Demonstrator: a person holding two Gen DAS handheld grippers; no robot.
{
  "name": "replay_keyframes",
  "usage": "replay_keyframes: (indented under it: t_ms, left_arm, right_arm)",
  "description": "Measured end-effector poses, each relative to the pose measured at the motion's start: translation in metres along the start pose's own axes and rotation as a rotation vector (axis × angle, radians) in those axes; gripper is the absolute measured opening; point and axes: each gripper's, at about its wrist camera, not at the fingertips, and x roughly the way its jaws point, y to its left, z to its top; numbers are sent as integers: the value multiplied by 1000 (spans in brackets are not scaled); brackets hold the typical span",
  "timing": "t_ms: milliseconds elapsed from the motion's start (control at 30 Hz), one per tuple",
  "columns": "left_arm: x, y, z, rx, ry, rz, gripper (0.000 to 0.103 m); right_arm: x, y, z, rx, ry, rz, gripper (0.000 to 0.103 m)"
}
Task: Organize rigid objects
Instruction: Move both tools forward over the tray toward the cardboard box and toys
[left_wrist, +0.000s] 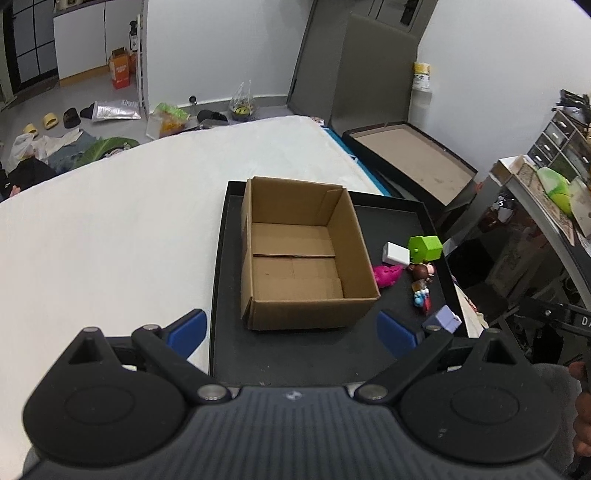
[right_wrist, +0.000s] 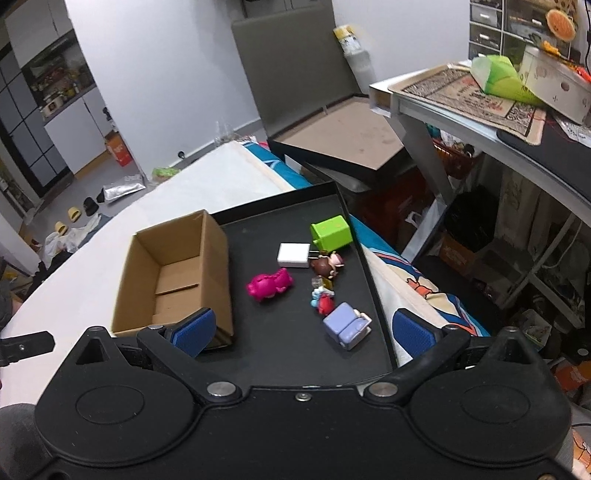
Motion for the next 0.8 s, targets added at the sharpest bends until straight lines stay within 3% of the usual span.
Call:
replay_keyframes:
  t_ms: [800]
  left_arm:
    - [82,30,31,-121,135,-2,95]
  right_arm:
    - [72,-35,32,-28,208,-23,101]
